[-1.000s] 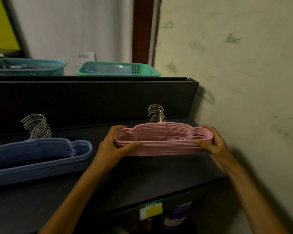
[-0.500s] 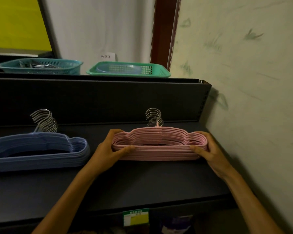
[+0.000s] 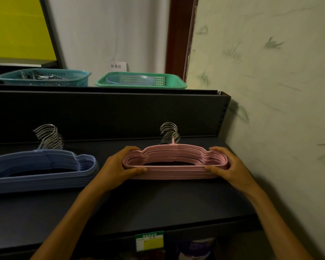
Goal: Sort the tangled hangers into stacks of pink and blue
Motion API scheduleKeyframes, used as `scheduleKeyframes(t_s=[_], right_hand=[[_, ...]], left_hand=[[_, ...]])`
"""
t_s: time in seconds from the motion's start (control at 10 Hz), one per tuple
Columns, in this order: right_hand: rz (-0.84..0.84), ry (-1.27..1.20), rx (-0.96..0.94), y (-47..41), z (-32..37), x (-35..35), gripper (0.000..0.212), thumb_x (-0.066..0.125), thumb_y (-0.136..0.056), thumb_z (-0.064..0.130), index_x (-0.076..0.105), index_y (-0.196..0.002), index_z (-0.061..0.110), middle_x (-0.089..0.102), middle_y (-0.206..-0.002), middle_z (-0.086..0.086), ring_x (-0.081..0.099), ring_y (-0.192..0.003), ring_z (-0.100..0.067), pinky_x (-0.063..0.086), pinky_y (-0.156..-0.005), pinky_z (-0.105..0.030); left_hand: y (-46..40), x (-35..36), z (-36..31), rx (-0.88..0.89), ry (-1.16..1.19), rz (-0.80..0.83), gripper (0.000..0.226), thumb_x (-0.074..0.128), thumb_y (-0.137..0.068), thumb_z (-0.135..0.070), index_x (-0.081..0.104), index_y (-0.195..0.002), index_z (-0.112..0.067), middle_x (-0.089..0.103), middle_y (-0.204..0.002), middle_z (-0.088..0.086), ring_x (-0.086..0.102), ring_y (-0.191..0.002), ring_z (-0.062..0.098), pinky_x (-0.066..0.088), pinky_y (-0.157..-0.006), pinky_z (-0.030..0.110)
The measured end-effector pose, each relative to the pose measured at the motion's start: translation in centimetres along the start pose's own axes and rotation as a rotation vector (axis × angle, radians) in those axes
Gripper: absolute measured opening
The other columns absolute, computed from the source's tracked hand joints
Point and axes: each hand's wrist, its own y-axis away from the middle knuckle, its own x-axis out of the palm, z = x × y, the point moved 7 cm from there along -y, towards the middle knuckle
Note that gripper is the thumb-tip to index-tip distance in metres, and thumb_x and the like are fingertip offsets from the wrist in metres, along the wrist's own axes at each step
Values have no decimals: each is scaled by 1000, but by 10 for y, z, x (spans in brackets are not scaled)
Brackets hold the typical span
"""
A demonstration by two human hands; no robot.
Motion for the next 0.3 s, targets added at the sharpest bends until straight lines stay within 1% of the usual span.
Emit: scheduleKeyframes(t_s=[0.1, 0.2, 0.3], right_hand=[[20, 24, 4, 0, 1, 2, 62, 76, -64, 39, 55, -121, 26, 58, -118, 14, 56, -102, 7, 45, -81, -6], [76, 90, 30, -2, 2, 1, 72, 73, -62, 60, 51, -124, 29, 56, -119, 15, 55, -103, 6, 49, -87, -16], [29, 263, -25, -4, 15, -6, 85, 63, -62, 75, 46, -131, 28, 50, -130, 8, 49, -114, -5, 40, -95, -23]], left_hand=[[0, 1, 0, -16, -12, 22, 65, 72, -60, -56, 48, -119, -40, 59, -107, -19, 57, -97, -3, 46, -80, 15], [1, -3, 2, -17, -111, 6, 69, 75, -65, -53, 46, -126, -36, 58, -115, -14, 56, -102, 3, 46, -88, 21], [3, -15, -4, -4, -352, -56, 82, 74, -68, -55, 38, -138, -31, 48, -136, -3, 46, -122, 15, 39, -103, 34]])
